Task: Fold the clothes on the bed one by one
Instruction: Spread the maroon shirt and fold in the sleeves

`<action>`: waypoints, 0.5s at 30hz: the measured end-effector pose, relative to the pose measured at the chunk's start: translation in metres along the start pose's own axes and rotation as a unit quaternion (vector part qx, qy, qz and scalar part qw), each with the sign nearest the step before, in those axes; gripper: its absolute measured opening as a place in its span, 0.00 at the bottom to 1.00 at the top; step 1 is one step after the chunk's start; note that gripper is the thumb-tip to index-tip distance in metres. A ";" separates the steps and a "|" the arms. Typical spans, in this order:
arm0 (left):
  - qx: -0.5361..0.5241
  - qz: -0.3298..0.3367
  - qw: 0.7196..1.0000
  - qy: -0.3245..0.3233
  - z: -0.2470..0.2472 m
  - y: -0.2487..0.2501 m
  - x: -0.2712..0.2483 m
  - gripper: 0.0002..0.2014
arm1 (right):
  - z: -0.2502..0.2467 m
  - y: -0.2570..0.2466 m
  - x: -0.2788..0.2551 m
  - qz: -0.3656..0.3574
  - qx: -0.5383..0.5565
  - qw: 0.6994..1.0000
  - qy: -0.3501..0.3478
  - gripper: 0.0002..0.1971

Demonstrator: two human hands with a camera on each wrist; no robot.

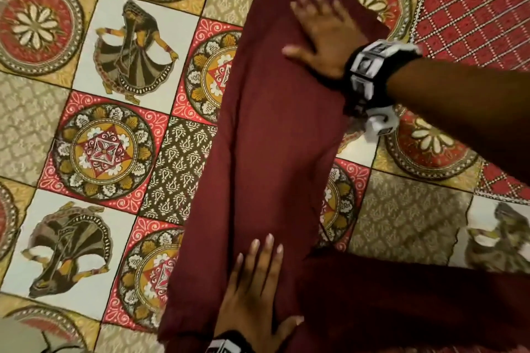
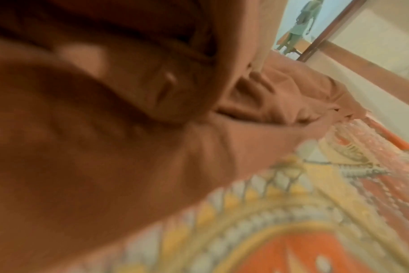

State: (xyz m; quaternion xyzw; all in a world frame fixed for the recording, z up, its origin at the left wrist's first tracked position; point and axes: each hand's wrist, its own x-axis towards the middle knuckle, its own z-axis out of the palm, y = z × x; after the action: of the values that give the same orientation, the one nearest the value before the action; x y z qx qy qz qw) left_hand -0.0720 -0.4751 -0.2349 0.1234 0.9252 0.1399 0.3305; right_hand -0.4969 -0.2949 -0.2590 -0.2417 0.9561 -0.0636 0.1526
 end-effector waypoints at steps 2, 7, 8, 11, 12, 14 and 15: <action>-0.008 0.014 1.000 0.005 -0.009 0.001 -0.005 0.55 | -0.021 0.017 -0.011 0.062 0.012 0.998 0.009 0.50; -0.060 0.007 0.991 0.121 -0.057 -0.025 -0.035 0.31 | -0.041 -0.046 -0.130 -0.079 0.025 0.996 0.039 0.46; -0.063 0.009 0.989 0.131 -0.062 -0.036 -0.041 0.29 | -0.033 -0.069 -0.166 -0.091 0.039 0.994 0.042 0.43; -0.021 0.038 0.994 0.102 -0.066 -0.076 -0.048 0.29 | 0.020 -0.144 -0.271 -0.091 0.106 0.990 0.035 0.34; -0.002 0.057 0.995 0.083 -0.062 -0.089 -0.046 0.29 | 0.042 -0.169 -0.301 -0.079 0.113 0.990 0.036 0.32; 0.031 0.084 0.995 0.048 -0.054 -0.117 -0.035 0.30 | 0.084 -0.206 -0.342 -0.013 0.139 0.989 0.038 0.30; 0.049 0.095 0.994 0.039 -0.050 -0.131 -0.029 0.30 | 0.103 -0.220 -0.356 0.040 0.154 0.987 0.035 0.30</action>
State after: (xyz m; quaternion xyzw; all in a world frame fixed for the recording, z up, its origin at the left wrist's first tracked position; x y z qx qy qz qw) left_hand -0.0997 -0.6150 -0.2257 0.2212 0.9271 0.1297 0.2734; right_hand -0.0687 -0.3213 -0.2204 -0.1745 0.9487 -0.2120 0.1564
